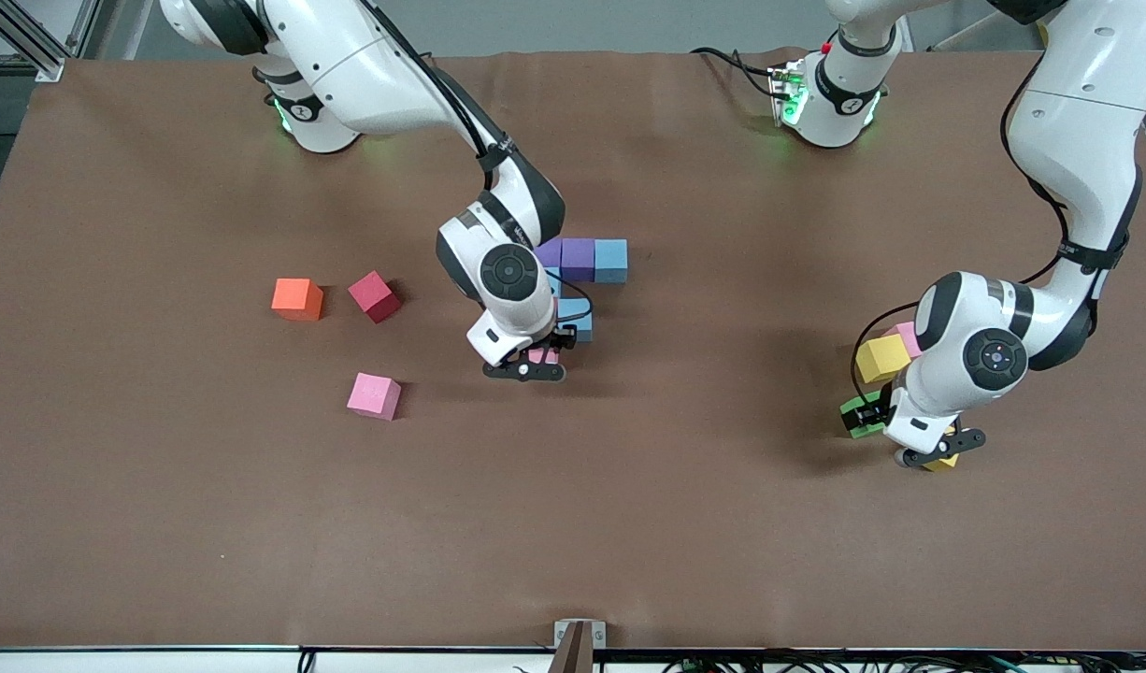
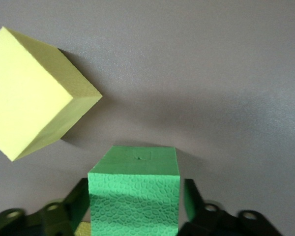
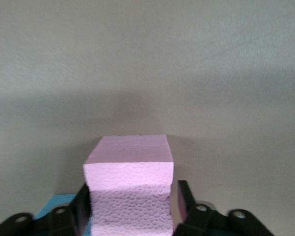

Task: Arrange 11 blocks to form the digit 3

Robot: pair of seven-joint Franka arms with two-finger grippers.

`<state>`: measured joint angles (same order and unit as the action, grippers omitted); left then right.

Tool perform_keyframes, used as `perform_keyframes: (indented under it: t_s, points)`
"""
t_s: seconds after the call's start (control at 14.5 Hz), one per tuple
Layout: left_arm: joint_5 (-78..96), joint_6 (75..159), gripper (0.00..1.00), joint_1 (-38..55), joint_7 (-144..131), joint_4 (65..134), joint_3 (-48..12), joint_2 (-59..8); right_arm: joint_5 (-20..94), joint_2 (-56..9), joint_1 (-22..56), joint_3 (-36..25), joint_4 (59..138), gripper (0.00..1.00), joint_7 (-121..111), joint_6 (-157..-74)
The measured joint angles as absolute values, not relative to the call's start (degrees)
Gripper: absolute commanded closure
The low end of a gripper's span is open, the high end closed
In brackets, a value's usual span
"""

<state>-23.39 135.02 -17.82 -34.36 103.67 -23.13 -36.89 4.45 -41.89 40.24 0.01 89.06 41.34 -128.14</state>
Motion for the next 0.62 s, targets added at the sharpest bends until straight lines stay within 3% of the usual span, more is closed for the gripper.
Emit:
perform_keyframes:
  t_s: [0.14, 0.21, 0.62]
  points:
    - [-23.4, 135.0, 0.55, -17.8, -34.4, 103.7, -23.1, -36.9, 4.5, -42.0, 40.2, 0.0, 89.2, 0.0, 41.3, -128.3]
    - [-23.4, 135.0, 0.58, -17.8, -34.6, 103.6, -23.1, -36.9, 4.5, -41.9, 40.2, -0.1, 89.1, 0.0, 41.3, -128.3]
    - [-22.7, 130.5, 0.59, -17.6, -41.5, 100.4, -23.9, -36.9, 4.6, -37.7, 37.2, -0.5, 88.2, 0.0, 40.9, -124.0]
